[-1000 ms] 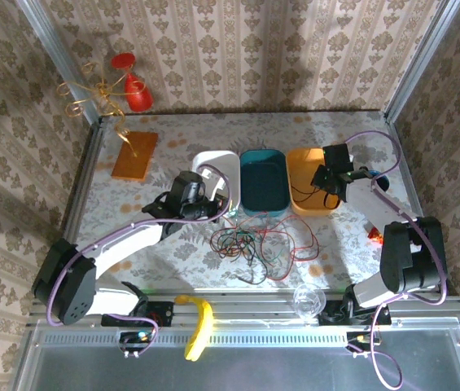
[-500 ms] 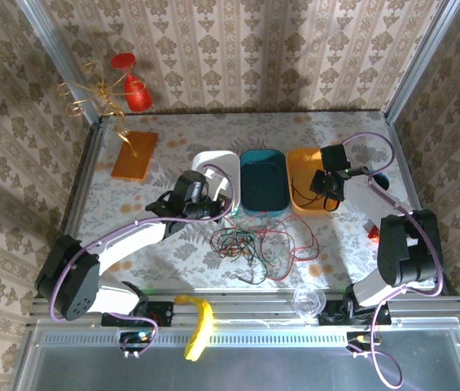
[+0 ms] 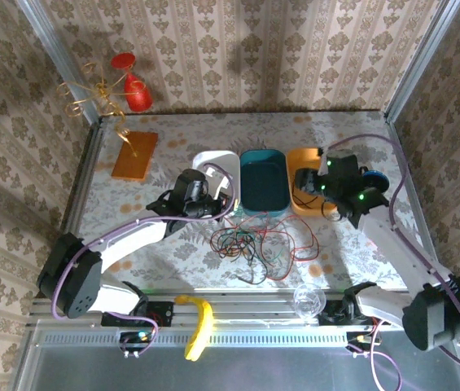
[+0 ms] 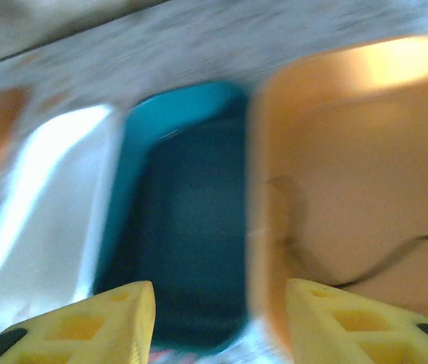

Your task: Untangle the cables

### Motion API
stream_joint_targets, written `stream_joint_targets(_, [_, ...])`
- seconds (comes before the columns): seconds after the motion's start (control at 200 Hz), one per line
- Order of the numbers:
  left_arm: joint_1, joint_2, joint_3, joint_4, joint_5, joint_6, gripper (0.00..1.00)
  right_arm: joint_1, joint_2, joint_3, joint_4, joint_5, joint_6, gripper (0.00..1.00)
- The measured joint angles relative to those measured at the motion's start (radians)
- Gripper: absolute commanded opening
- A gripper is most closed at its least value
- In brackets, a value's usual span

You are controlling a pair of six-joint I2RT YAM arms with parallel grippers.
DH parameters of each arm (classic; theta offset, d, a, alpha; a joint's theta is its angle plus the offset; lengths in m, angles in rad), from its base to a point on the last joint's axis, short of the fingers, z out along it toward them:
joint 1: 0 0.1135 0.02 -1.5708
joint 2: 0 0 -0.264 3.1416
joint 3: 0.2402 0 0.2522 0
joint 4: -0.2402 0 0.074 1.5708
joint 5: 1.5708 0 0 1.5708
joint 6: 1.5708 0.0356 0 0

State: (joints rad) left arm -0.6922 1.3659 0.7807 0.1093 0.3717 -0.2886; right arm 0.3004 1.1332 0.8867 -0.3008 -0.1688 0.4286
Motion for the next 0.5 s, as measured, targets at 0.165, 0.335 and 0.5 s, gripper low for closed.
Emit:
stream_joint_targets(0.165, [0.039, 0.001, 0.000, 0.065, 0.094, -0.042, 0.00, 0.140, 0.069, -0.026, 0.059, -0.299, -0.008, 0.48])
stream_joint_targets(0.335, [0.040, 0.002, 0.002, 0.074, 0.183, -0.063, 0.00, 0.159, 0.164, -0.026, 0.102, -0.473, -0.007, 0.48])
stream_joint_targets(0.5, [0.067, 0.002, 0.006, 0.089, 0.248, -0.094, 0.00, 0.158, 0.218, -0.024, 0.101, -0.539, -0.030, 0.50])
